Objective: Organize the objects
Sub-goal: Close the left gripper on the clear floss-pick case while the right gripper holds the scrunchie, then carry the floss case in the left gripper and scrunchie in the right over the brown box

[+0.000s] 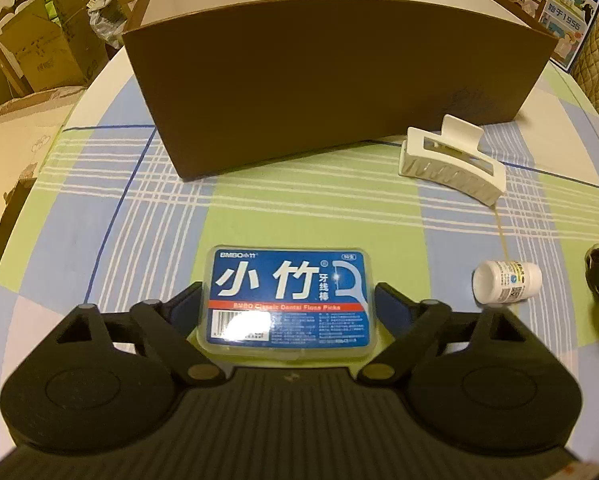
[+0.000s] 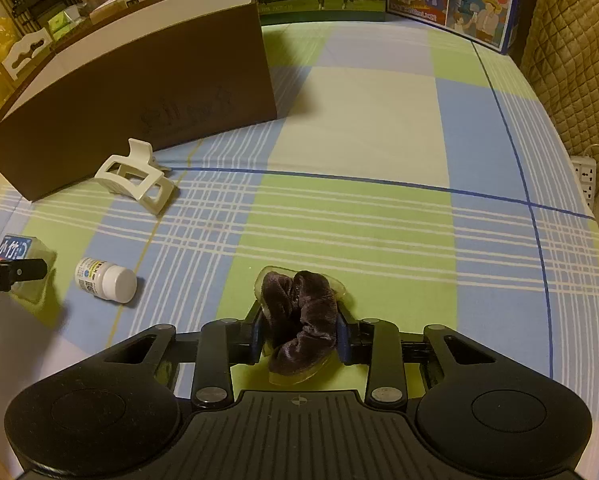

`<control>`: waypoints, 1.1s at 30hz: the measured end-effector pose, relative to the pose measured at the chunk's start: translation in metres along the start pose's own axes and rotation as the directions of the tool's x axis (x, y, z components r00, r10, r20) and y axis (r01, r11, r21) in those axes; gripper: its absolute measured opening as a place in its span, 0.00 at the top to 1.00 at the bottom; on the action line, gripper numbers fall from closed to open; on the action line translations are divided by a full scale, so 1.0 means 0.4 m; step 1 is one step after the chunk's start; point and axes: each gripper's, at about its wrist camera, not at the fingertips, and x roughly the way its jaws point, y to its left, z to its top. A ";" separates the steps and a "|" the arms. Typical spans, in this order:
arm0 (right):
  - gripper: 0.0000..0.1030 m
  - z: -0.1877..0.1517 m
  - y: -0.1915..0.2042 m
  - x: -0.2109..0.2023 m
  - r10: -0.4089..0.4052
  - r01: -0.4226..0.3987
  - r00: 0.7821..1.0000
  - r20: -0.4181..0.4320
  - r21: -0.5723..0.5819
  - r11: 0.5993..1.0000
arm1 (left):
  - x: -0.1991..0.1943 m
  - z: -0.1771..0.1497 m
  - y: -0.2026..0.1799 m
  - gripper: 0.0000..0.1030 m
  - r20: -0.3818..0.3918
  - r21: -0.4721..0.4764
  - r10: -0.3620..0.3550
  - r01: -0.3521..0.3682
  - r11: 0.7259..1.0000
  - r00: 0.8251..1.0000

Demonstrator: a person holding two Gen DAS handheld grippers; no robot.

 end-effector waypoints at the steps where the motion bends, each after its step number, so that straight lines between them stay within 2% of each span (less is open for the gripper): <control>1: 0.70 0.000 0.000 0.000 0.001 -0.001 1.000 0.001 0.001 1.000 | 0.001 0.001 0.000 0.19 0.000 0.004 0.000 0.000 1.000 1.000; 9: 0.71 0.001 -0.004 0.000 0.006 -0.006 1.000 0.001 0.004 1.000 | -0.009 -0.001 0.001 0.19 0.013 0.019 0.006 -0.006 1.000 1.000; 18: 0.78 0.007 -0.009 -0.010 0.029 -0.029 1.000 0.004 0.015 0.999 | -0.042 0.009 0.023 0.19 0.040 0.003 0.018 -0.018 1.000 0.999; 33: 0.80 0.102 0.044 -0.099 0.143 -0.142 0.983 0.112 -0.019 0.990 | -0.158 0.078 0.010 0.19 0.139 0.005 -0.005 0.005 1.000 0.990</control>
